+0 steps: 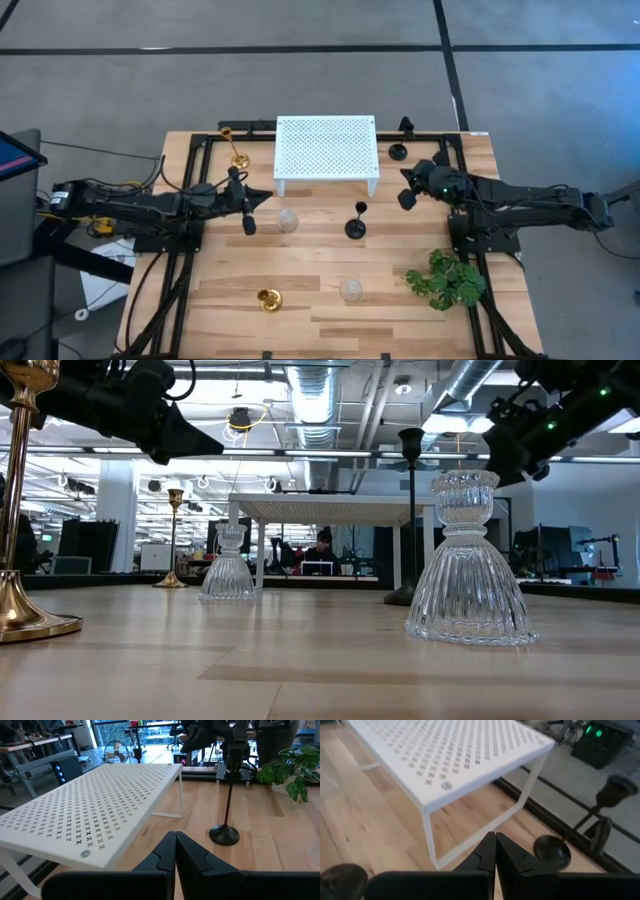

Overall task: Pick & Place candle stick holders
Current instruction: Put the top black candle holder on the shelf

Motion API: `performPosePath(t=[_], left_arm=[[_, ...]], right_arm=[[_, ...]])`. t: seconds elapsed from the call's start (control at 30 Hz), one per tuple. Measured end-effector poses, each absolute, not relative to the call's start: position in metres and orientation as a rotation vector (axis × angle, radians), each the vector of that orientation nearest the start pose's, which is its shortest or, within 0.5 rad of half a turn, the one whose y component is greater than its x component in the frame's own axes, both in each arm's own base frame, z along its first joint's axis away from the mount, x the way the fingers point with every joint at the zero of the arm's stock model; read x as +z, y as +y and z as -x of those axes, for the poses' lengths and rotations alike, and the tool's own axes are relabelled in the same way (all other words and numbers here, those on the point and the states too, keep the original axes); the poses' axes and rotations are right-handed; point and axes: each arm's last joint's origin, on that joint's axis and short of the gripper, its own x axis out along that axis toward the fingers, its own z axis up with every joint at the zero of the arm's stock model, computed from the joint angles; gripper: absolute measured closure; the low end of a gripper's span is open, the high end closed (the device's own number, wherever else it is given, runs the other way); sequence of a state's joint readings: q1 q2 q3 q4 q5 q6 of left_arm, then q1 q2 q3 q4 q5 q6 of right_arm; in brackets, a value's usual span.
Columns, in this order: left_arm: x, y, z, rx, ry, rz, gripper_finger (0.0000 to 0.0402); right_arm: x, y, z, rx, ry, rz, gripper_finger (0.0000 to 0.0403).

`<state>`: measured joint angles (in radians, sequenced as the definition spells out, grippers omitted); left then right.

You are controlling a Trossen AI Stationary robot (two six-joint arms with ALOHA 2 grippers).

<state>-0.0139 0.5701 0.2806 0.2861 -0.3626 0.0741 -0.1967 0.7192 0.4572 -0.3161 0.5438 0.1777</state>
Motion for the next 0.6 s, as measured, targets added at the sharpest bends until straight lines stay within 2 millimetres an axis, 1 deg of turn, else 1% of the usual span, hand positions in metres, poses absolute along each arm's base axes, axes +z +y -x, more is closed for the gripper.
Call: performPosePath(t=[0.1, 0.23, 0.3, 0.43, 0.6], left_arm=[[0.233, 0.008, -0.145, 0.348, 0.016, -0.074, 0.0393], [0.233, 0.008, -0.145, 0.348, 0.016, -0.074, 0.0395], [0.233, 0.008, -0.145, 0.348, 0.016, -0.074, 0.0394], [0.233, 0.008, -0.145, 0.348, 0.016, -0.074, 0.0393], [0.233, 0.008, -0.145, 0.349, 0.016, -0.074, 0.0396]], right_arm=[[0.219, -0.045, -0.143, -0.780, 0.546, -0.060, 0.0403], [0.217, -0.050, -0.140, -0.791, 0.596, -0.007, 0.0403], [0.213, -0.053, -0.140, -0.769, 0.612, 0.011, 0.0403], [0.197, -0.063, -0.136, -0.741, 0.583, -0.009, 0.0403], [0.177, -0.077, -0.127, -0.817, 0.508, -0.030, 0.0403]])
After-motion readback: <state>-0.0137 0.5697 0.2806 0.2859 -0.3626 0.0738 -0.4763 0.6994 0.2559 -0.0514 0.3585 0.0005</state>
